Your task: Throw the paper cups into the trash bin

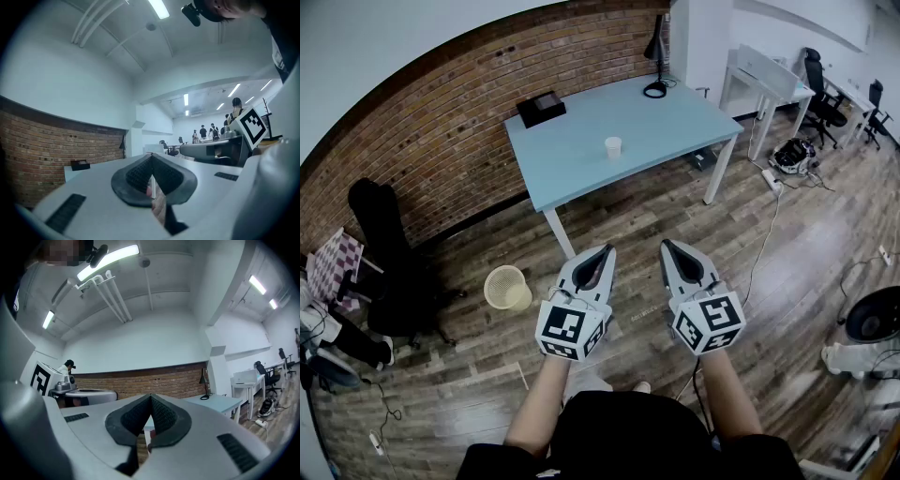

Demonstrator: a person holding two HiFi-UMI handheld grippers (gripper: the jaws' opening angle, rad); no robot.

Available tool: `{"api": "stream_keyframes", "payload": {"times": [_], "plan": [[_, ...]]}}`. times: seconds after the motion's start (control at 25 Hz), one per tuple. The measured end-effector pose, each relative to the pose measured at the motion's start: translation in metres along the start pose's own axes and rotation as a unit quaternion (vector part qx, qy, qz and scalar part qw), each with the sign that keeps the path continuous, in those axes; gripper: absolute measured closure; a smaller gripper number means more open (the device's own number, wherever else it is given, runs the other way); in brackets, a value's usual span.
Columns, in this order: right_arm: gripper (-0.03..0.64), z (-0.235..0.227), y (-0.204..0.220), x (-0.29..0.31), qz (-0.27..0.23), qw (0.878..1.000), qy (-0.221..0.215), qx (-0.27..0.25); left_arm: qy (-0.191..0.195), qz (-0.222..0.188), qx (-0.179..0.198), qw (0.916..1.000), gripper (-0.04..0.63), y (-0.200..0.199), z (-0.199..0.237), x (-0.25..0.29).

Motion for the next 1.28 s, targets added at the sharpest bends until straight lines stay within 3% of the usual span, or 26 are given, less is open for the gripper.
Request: {"api": "stream_keyframes", "payload": {"times": [0.24,0.44,0.68,1.28], "plan": [[0.623,-0.019,0.001,0.010,-0.007,1.000,0.005,0.024,-0.003,0.006,-0.003,1.0000,0.592,0.003,0.005,0.016],[0.623,-0.010,0.006,0.039,-0.002,1.000,-0.006,0.013,-0.006,0.007,-0.003,0.9999,0.592,0.007,0.031,0.021],[0.623,-0.007,0.008,0.089,0.004,1.000,0.001,0.015,-0.003,0.019,0.009,0.9998,0.592,0.012,0.076,0.034],[0.623,0.008,0.007,0.201,0.021,0.999,0.028,0.033,0.026,0.009,-0.017,0.9995,0.592,0.010,0.196,0.063]]}}
Point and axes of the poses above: the fingertips, and each gripper's own axes: x forward along the fingers, z to its left, y out of its underside, the point moved 2 cm from there along -x, backward along the fingers, and after that the axes turned 13 degrees about y, right-handed, at the moved point
